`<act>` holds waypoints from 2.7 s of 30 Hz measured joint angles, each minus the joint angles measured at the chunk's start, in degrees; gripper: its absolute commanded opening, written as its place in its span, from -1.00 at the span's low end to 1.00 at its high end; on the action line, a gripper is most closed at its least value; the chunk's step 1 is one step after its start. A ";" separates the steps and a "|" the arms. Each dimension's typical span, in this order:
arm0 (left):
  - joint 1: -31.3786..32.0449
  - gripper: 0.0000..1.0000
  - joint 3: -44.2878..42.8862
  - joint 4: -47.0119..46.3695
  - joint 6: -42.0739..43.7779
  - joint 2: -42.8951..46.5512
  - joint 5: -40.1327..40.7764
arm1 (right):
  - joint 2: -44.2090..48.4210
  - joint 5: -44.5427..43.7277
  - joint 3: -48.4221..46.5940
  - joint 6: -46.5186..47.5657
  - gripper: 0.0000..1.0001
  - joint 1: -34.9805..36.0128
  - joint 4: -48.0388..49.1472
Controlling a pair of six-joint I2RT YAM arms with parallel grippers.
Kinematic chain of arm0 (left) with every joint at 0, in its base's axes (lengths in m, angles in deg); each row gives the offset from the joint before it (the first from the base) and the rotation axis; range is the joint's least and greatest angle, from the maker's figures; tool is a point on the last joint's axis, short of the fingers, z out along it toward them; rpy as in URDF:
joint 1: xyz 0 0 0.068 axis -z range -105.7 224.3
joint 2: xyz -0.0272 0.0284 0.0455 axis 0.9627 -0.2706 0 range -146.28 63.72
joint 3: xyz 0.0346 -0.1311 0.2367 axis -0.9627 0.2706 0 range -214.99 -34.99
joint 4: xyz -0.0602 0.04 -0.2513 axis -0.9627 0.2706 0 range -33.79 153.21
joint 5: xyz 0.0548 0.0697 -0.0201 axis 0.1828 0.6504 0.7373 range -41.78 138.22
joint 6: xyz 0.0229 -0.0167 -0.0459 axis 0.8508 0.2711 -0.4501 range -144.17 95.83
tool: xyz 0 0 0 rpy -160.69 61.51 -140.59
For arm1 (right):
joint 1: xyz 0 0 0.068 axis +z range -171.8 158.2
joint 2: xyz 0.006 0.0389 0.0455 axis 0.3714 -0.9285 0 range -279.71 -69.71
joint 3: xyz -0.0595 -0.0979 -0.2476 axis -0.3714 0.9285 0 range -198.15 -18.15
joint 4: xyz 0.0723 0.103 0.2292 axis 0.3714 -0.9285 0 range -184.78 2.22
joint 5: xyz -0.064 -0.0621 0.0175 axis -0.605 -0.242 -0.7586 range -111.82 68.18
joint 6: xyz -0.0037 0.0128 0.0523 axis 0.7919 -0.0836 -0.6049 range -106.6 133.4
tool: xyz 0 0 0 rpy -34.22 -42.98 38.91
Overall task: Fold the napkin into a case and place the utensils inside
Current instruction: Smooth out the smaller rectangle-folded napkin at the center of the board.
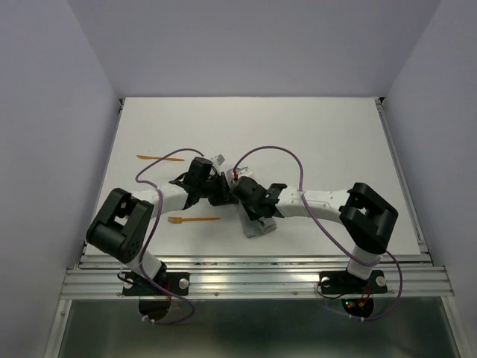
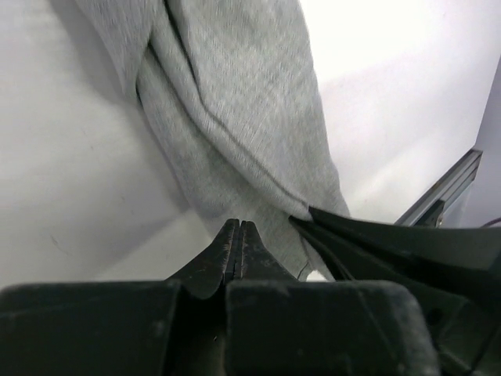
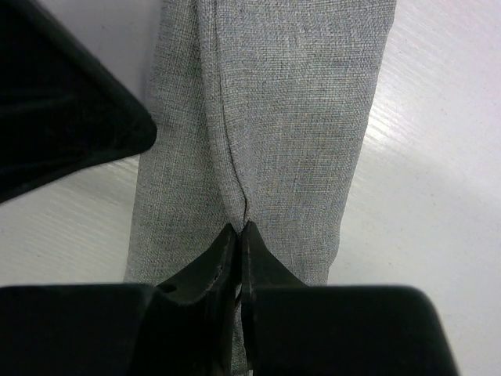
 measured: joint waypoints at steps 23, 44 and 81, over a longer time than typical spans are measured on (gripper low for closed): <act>0.63 -1.00 -0.39 -2.23 1.81 -6.32 -4.44 | -0.13 0.55 -1.11 -0.81 -0.97 0.00 -0.15; 0.68 -1.00 1.81 -8.31 0.83 -7.15 -6.43 | -3.30 3.87 -5.27 -2.32 -0.92 0.00 -0.46; -7.58 -1.00 2.34 3.89 -2.38 5.46 -4.66 | -3.17 4.83 2.21 -8.68 -0.85 0.00 13.73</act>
